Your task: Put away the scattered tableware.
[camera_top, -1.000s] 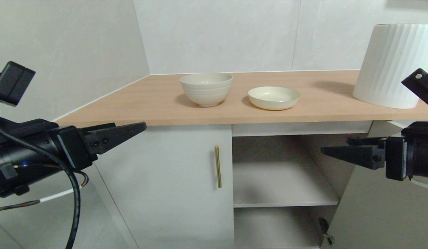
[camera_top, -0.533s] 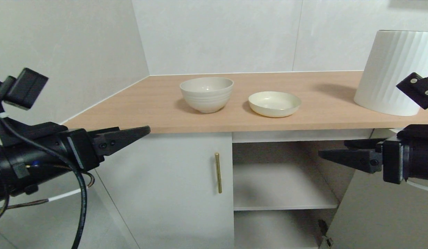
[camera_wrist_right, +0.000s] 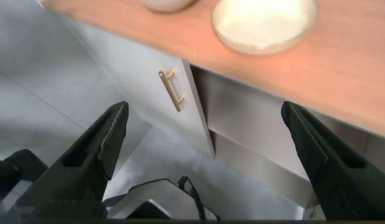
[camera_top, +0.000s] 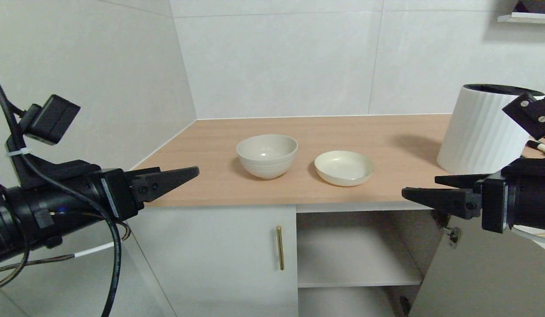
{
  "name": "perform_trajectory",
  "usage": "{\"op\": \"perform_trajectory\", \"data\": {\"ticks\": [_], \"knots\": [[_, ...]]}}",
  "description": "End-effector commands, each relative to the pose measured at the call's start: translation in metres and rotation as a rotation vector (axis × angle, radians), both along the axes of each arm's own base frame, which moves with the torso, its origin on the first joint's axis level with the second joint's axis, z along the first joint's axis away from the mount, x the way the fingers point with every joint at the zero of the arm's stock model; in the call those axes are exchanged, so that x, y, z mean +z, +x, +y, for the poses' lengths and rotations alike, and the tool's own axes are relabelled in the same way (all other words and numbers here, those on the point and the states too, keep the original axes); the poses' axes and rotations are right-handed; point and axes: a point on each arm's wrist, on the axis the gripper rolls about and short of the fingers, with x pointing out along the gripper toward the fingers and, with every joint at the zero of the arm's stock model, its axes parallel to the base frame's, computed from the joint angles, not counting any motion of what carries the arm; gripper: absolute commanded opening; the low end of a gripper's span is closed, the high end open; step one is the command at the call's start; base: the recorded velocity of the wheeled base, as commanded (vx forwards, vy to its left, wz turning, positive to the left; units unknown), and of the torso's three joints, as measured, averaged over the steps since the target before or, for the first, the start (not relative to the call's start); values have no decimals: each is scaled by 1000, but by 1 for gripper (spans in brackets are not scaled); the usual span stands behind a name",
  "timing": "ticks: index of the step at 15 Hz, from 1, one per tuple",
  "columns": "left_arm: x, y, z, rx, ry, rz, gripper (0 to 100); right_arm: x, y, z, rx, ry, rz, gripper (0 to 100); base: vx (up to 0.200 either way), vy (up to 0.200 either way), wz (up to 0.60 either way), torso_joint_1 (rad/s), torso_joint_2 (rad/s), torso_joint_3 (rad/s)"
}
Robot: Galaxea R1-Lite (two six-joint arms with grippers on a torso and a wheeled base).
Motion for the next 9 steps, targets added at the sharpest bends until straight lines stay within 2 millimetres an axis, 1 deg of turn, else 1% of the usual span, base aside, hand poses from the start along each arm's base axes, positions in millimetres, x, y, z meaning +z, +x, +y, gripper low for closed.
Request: {"op": "perform_trajectory", "data": {"ticks": [1, 6, 8, 9], "knots": [[-4, 3, -1, 0, 4, 16, 100, -3, 1, 0, 0, -5, 9, 100, 0, 0, 0, 193, -486, -300], [-6, 5, -2, -7, 5, 29, 100, -6, 3, 2, 3, -18, 15, 100, 0, 0, 0, 199, -470, -277], [-11, 10, -3, -7, 12, 51, 100, -7, 8, 4, 4, -26, 18, 100, 0, 0, 0, 93, -190, -107], [-12, 14, -5, -7, 13, 58, 100, -9, 13, 6, -1, -27, 9, 100, 0, 0, 0, 36, -71, -41]]}}
